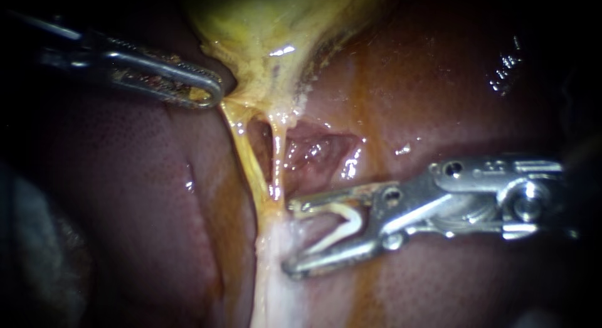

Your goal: Clipping first clip left tube

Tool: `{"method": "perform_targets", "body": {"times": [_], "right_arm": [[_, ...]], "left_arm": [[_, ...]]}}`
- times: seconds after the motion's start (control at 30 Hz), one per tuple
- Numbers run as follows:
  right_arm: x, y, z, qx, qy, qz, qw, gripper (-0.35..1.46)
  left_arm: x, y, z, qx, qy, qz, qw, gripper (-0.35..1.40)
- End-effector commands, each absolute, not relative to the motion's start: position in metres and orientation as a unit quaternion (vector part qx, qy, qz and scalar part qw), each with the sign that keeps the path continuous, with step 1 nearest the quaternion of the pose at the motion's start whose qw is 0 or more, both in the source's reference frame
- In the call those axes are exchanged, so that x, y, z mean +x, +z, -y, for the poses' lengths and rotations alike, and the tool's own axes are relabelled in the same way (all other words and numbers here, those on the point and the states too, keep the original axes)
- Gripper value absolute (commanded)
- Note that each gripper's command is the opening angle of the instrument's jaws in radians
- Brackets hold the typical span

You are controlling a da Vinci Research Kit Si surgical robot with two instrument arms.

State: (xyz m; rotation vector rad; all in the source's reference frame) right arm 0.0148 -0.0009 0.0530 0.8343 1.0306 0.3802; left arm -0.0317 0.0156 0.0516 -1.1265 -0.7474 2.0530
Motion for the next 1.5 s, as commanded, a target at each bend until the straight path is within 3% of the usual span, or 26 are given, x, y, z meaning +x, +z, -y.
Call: {"method": "perform_targets", "body": {"times": [0.03, 0.2, 0.47, 0.7, 1.5], "right_arm": [[0.0152, 0.0534, 0.0008, 0.381, 0.18, -0.476, 0.772, 0.44], [0.0161, 0.055, 0.0003, 0.365, 0.203, -0.477, 0.774, 0.44], [0.0166, 0.0591, -0.0004, 0.354, 0.208, -0.477, 0.777, 0.45], [0.0169, 0.0607, -0.0009, 0.35, 0.211, -0.477, 0.778, 0.45], [0.021, 0.059, 0.0009, 0.402, 0.177, -0.53, 0.725, 0.43]], "left_arm": [[-0.0317, 0.0516, -0.0156, -0.432, 0.787, 0.286, 0.336, -0.35], [-0.0317, 0.0516, -0.0155, -0.432, 0.787, 0.286, 0.336, -0.35], [-0.0318, 0.0515, -0.0155, -0.432, 0.787, 0.286, 0.336, -0.35], [-0.0318, 0.0515, -0.0155, -0.432, 0.787, 0.286, 0.336, -0.35], [-0.0319, 0.0515, -0.0155, -0.431, 0.787, 0.285, 0.337, -0.35]]}}
